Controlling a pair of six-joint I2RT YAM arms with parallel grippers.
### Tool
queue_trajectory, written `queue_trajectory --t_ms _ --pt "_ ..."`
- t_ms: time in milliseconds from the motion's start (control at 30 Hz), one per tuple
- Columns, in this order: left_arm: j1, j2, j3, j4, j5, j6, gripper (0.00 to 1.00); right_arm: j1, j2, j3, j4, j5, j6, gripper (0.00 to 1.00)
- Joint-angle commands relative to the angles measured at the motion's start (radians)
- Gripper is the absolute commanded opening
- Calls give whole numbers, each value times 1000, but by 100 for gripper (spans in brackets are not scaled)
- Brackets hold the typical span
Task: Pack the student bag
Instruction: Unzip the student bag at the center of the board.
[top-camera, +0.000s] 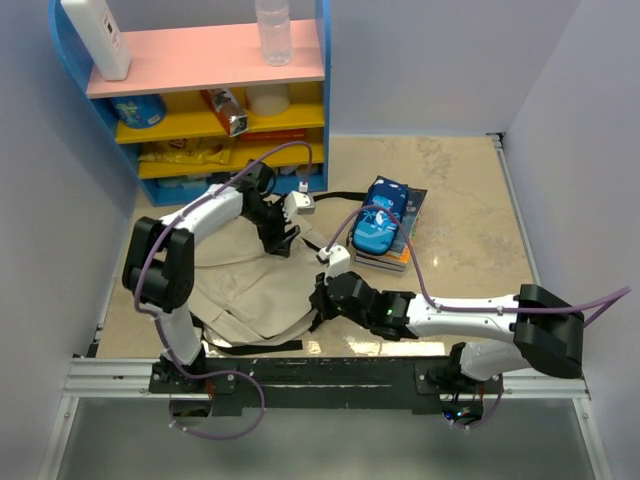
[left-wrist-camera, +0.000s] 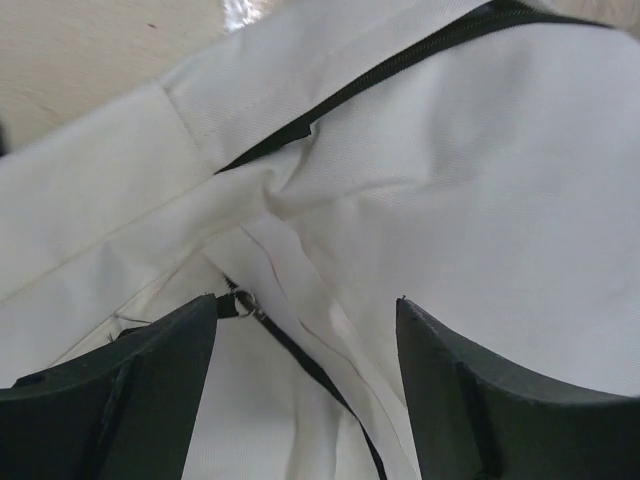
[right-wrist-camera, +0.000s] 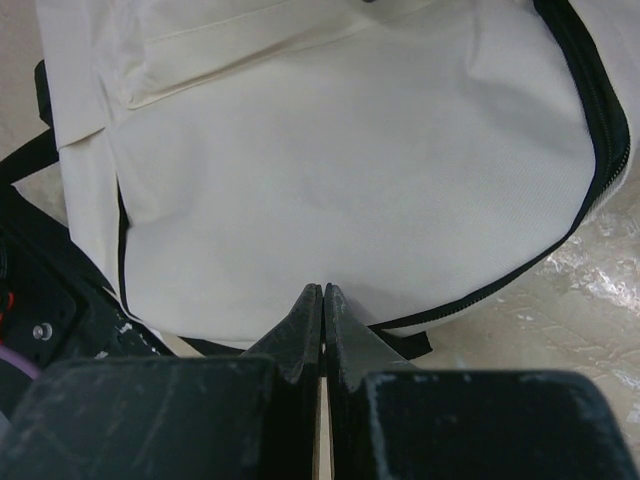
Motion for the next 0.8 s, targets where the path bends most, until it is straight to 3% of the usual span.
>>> queue_trajectory --t_ms 0,200,333,533,567,600,767 --pt "-29 95 118 -6 48 65 77 -4 -35 -21 -4 20 36 0" --pt "-89 191 98 133 -115 25 75 -4 -22 -26 -2 20 41 0" --pt "-122 193 23 276 -174 -50 64 -4 -13 -14 -8 24 33 0" --pt "-144 211 -10 437 -234 -147 28 -6 -16 0 -28 41 21 0" --pt "-144 220 -7 469 -241 -170 7 -7 -16 2 -27 40 21 0" --pt "-144 225 -1 482 -258 -209 0 -6 -13 2 -21 37 19 0" --pt "-110 274 73 522 -284 -334 0 8 19 19 22 -5 1 0"
